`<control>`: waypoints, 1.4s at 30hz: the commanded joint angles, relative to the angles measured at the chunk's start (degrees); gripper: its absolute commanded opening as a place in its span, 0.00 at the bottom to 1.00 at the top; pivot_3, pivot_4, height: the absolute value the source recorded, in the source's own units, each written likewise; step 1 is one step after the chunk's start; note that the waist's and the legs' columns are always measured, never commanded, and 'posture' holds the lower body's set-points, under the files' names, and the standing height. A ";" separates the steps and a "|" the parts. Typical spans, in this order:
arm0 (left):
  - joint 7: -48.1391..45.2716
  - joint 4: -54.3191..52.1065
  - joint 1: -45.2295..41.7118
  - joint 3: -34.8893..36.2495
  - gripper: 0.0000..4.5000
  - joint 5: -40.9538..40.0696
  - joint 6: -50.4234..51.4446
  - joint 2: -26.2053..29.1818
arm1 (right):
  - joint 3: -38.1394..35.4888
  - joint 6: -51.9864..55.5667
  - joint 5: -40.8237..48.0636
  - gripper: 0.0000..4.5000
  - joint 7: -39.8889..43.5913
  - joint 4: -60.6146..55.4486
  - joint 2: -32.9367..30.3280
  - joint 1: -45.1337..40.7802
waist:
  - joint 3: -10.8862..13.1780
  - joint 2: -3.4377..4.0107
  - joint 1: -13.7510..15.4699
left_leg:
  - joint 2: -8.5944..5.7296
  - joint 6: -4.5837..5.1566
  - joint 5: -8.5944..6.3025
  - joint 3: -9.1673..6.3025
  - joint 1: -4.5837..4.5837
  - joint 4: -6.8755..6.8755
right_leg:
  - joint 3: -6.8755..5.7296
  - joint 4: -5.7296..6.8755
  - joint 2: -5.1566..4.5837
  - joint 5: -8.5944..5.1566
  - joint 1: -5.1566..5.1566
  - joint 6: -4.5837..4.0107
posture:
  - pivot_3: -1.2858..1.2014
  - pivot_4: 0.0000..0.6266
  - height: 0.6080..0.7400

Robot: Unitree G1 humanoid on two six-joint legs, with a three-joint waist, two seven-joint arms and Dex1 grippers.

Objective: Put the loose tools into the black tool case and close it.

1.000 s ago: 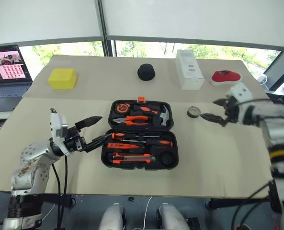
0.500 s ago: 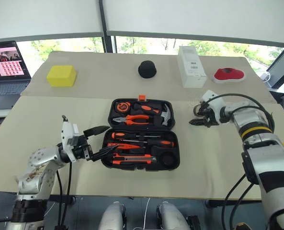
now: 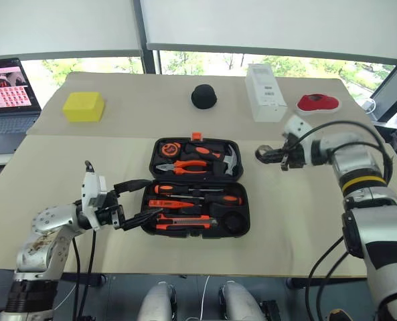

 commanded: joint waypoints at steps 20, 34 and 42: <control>-8.03 -6.25 10.37 -0.81 1.00 -0.16 -5.98 4.30 | 13.43 31.91 13.74 0.01 -6.30 -65.58 -9.77 28.52 | 0.00 -0.15 0.51 | 0.00 0.02 -0.01 -0.22 0.06 0.53 | -0.08 0.37 0.06 -0.03 0.06 -0.05 | 0.52 0.24 1.00; -5.32 -6.52 8.81 -0.44 1.00 -0.66 -3.39 4.82 | 16.50 27.48 8.33 0.42 -7.25 -62.05 -10.07 26.33 | -0.01 -0.22 0.67 | 0.01 0.02 -0.01 -0.16 0.08 0.56 | -0.08 0.41 0.07 -0.04 0.08 -0.05 | 0.52 0.24 1.00; 7.08 -0.74 5.21 4.57 0.94 0.51 3.95 4.68 | 1.15 27.49 21.72 0.66 -1.94 -57.88 -12.01 28.29 | 0.02 -0.27 0.62 | 0.01 0.02 -0.01 -0.36 0.07 0.57 | -0.08 0.43 0.07 -0.03 0.10 -0.04 | 0.52 0.24 1.00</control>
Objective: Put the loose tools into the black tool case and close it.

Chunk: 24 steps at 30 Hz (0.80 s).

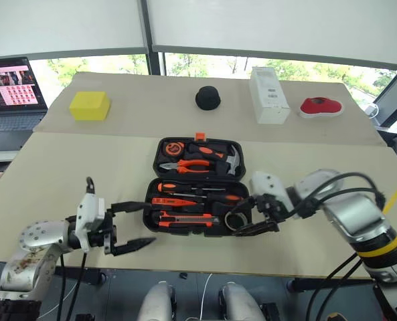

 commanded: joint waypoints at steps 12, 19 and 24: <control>27.13 18.56 -21.45 -3.25 0.07 11.56 10.13 -8.10 | -8.27 -38.52 -16.31 0.00 -22.13 28.26 10.64 3.54 | 0.02 -0.24 -0.13 | -0.08 0.00 0.00 0.20 -0.09 0.01 | 0.04 0.03 0.00 0.02 -0.06 0.04 | 0.52 0.24 1.00; 23.25 22.46 -26.87 -9.69 0.07 13.83 12.82 -9.59 | -5.32 -38.54 -18.88 0.00 -23.19 30.54 15.02 2.66 | 0.02 -0.24 -0.12 | -0.09 -0.04 0.03 0.31 -0.07 0.04 | 0.05 0.16 0.03 0.02 -0.08 0.03 | 0.52 0.24 1.00; 18.08 20.45 -24.97 -10.41 0.07 11.98 12.30 -9.34 | -5.00 -36.97 -17.30 0.00 -20.12 26.17 14.44 5.40 | 0.02 -0.24 -0.23 | -0.08 -0.04 0.03 0.29 -0.06 0.01 | 0.06 0.18 0.04 0.02 -0.09 0.03 | 0.52 0.24 1.00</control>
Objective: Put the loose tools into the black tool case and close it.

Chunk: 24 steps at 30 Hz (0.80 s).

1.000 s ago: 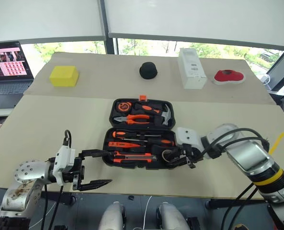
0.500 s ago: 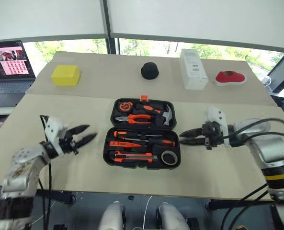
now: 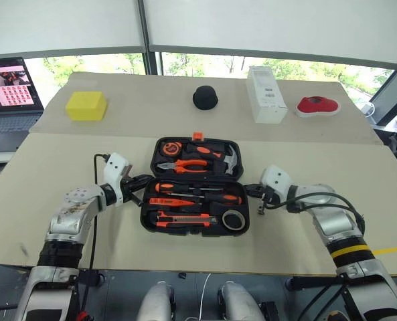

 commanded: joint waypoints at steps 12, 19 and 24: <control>-8.59 -15.91 15.12 5.09 0.07 -5.25 1.62 6.39 | -4.80 9.78 7.53 0.00 3.38 -21.55 -4.64 12.57 | 0.00 0.00 0.17 | 0.04 0.01 -0.02 -0.06 0.01 -0.03 | 0.01 -0.09 -0.02 -0.01 0.03 0.00 | 0.52 0.24 1.00; -8.87 -16.53 13.85 12.10 0.13 -11.69 10.01 11.02 | -11.77 30.10 17.20 0.13 0.25 -26.49 -7.08 11.59 | 0.02 -0.03 0.20 | 0.05 0.00 -0.01 -0.10 0.09 0.04 | 0.01 0.06 -0.02 -0.01 0.05 -0.01 | 0.52 0.24 1.00; -3.39 -18.11 4.97 10.98 0.49 -16.17 26.61 13.68 | -10.58 54.54 23.66 0.50 -2.72 -29.64 -9.74 3.15 | 0.06 -0.07 0.30 | 0.02 -0.01 0.03 -0.26 0.12 0.08 | 0.01 0.14 -0.02 -0.01 0.07 -0.01 | 0.52 0.24 1.00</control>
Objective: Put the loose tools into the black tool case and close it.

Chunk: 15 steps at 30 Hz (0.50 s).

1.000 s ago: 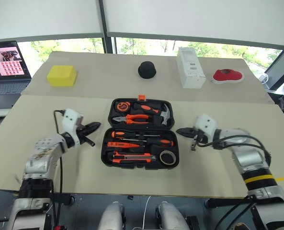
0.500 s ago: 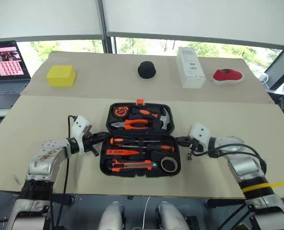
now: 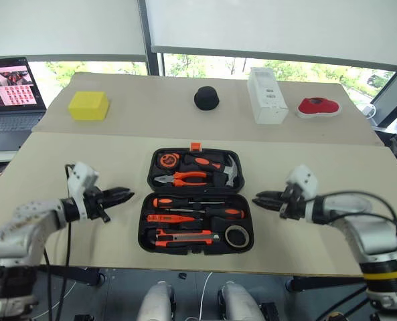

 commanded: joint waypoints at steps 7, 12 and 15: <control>10.84 2.00 -16.37 -2.51 1.00 -3.03 18.42 -3.90 | 9.20 31.55 1.62 0.99 -6.54 8.80 0.32 -25.19 | 0.06 -0.11 -0.43 | -0.05 0.00 0.00 -0.04 -0.08 -0.01 | 0.02 -0.02 0.02 0.00 -0.08 0.00 | 0.52 0.24 1.00; 17.00 5.58 -20.72 -7.10 1.00 0.58 25.10 -5.91 | 6.55 37.51 0.83 0.99 -12.02 20.68 7.37 -34.18 | 0.08 -0.12 -0.35 | -0.06 0.00 0.01 -0.07 -0.18 -0.11 | 0.03 -0.02 0.10 0.01 -0.20 -0.02 | 0.52 0.24 1.00; 19.59 7.77 -22.32 -6.90 1.00 1.63 25.80 -8.02 | 7.09 37.50 0.18 0.99 -13.80 23.44 8.66 -35.52 | 0.08 -0.13 -0.01 | -0.07 -0.01 0.01 -0.06 -0.37 -0.08 | -0.03 -0.05 0.04 0.01 -0.28 -0.02 | 0.52 0.24 1.00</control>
